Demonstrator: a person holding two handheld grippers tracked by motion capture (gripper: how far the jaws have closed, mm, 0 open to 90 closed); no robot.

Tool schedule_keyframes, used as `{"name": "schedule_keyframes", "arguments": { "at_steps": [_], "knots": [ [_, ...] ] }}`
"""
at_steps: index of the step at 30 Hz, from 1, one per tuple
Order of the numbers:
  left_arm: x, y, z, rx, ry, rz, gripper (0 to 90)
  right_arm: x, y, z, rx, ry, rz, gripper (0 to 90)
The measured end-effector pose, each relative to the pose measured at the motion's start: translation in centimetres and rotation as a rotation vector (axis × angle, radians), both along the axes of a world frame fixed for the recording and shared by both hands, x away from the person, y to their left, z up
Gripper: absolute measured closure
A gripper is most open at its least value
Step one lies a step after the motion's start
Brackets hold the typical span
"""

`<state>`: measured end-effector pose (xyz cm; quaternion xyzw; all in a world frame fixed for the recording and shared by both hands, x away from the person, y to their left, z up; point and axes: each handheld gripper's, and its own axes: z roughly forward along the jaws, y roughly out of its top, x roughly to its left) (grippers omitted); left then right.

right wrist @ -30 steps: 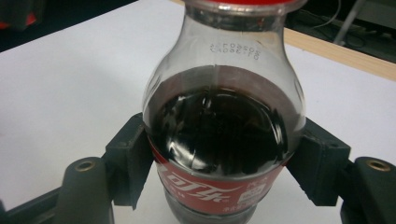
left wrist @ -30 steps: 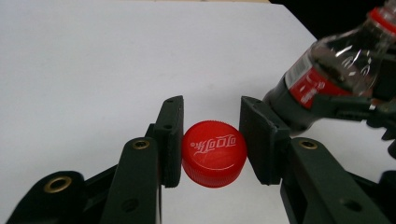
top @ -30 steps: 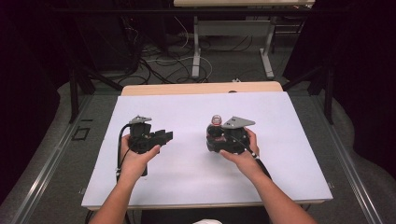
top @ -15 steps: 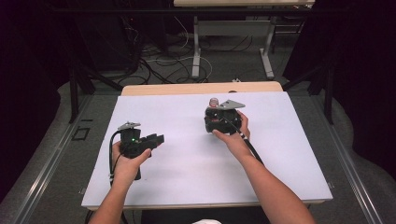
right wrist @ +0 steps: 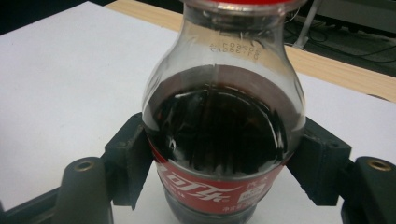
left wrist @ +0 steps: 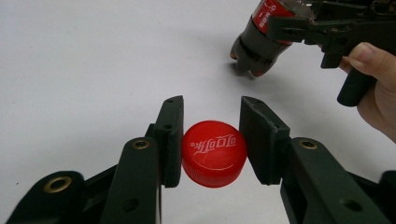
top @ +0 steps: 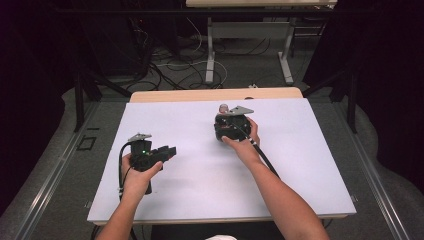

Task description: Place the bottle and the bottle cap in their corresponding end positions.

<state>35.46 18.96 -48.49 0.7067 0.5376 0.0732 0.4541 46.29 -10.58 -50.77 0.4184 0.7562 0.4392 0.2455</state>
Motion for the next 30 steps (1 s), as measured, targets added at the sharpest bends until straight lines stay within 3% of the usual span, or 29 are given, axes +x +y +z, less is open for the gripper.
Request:
{"name": "schedule_keyframes", "arguments": {
  "at_steps": [3,14,20,24,26,28,30],
  "knots": [
    [0.0,-0.5,-0.3,0.006,-0.003,-0.016,61.7,-0.3,0.2,-0.4,0.016,0.001,0.033,29.3],
    [0.0,-3.4,-1.6,0.050,0.002,-0.101,61.7,-0.7,0.1,-1.8,0.029,-0.025,0.050,28.8],
    [0.1,-6.8,-3.0,0.067,0.004,-0.177,61.7,-0.6,0.0,-2.0,0.038,-0.031,0.056,27.8],
    [0.0,-10.0,-4.3,0.136,-0.005,-0.262,61.7,-0.6,-0.1,-2.0,0.040,-0.019,0.066,22.9],
    [0.0,-11.4,-4.9,0.144,0.011,-0.285,61.6,-0.7,-0.2,-1.9,0.045,0.012,0.079,20.7],
    [0.0,-12.3,-5.5,0.145,0.014,-0.300,61.6,-0.7,-0.2,-1.9,0.062,-0.012,0.070,20.0],
    [0.2,-13.0,-5.8,0.144,0.019,-0.313,61.5,-0.8,-0.3,-1.7,0.069,-0.007,0.068,16.8]
  ]
}}
